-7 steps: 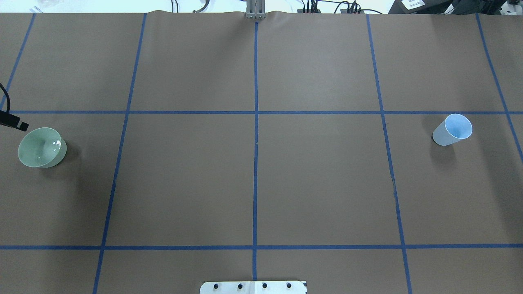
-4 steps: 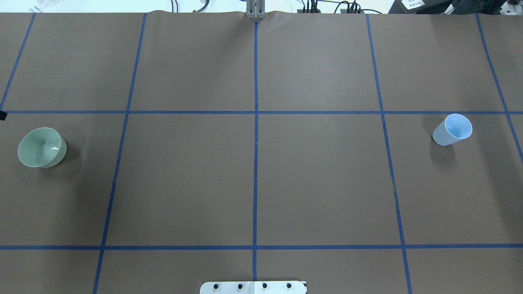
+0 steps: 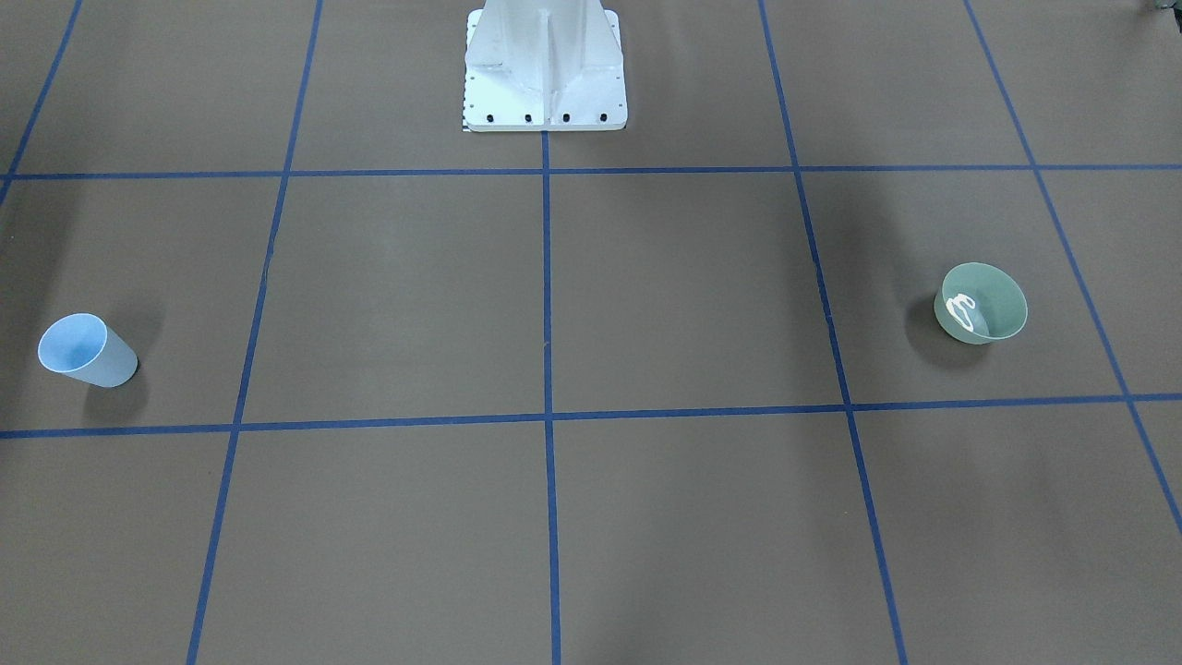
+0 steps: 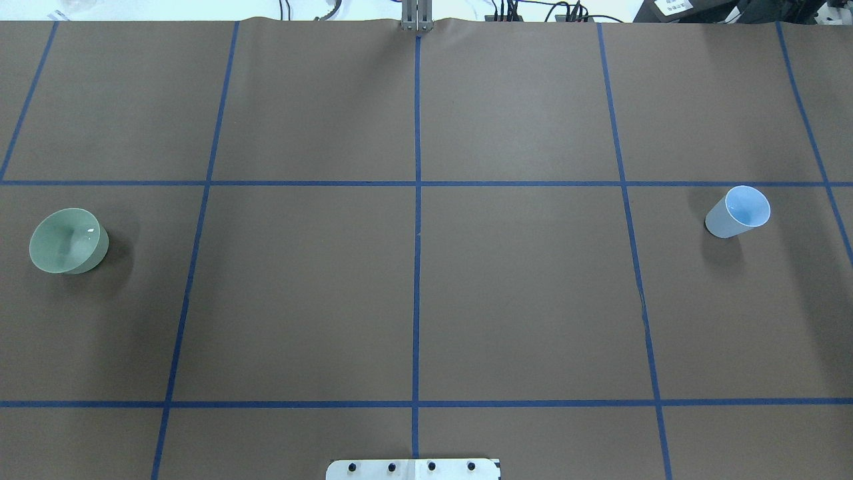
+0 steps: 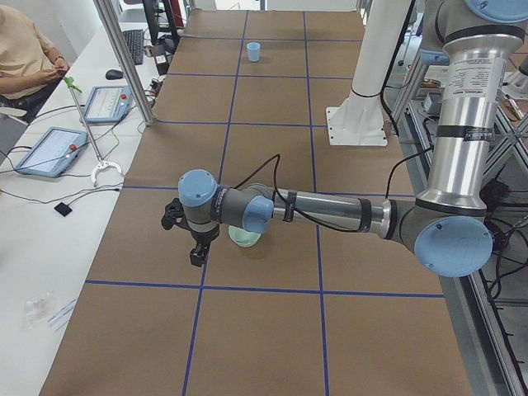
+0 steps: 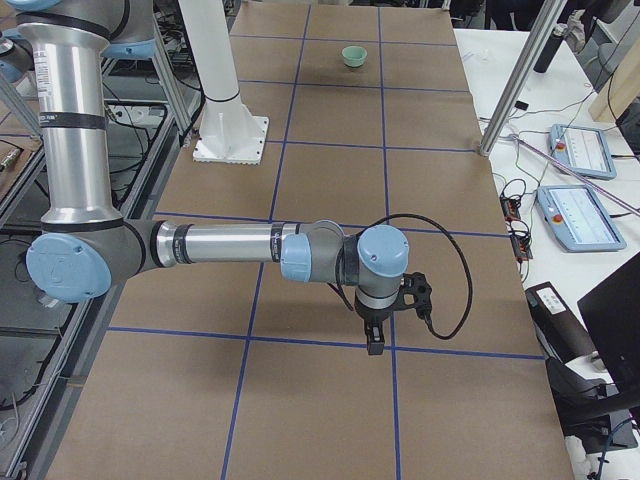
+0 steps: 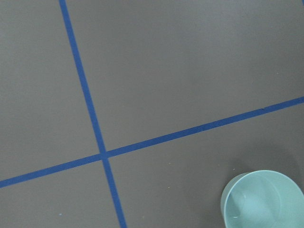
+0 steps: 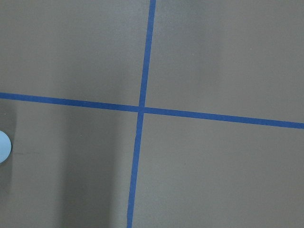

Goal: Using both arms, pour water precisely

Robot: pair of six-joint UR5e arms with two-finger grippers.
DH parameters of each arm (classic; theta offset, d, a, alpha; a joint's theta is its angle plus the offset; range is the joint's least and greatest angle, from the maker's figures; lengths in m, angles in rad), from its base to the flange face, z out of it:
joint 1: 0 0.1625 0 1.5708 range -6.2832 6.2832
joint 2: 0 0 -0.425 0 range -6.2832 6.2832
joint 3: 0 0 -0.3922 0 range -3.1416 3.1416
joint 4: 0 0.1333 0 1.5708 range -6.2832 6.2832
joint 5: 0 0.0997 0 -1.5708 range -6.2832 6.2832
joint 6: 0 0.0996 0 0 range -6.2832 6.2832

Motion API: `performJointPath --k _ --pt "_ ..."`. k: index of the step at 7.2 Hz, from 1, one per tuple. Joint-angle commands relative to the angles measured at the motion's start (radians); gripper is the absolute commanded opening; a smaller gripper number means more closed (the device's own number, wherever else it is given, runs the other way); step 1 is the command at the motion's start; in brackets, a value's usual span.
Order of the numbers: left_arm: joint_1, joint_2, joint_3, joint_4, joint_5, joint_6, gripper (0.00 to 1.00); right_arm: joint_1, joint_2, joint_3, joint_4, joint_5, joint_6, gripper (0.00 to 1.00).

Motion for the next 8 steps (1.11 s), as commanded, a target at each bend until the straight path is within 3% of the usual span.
performJointPath --k 1,8 --pt "-0.09 -0.034 -0.002 0.192 0.029 0.146 1.0 0.0 0.001 0.0 0.0 0.0 0.001 1.0" --pt "-0.129 -0.036 0.0 0.187 0.014 0.158 1.0 0.0 0.0 0.0 0.0 -0.002 -0.001 1.0"
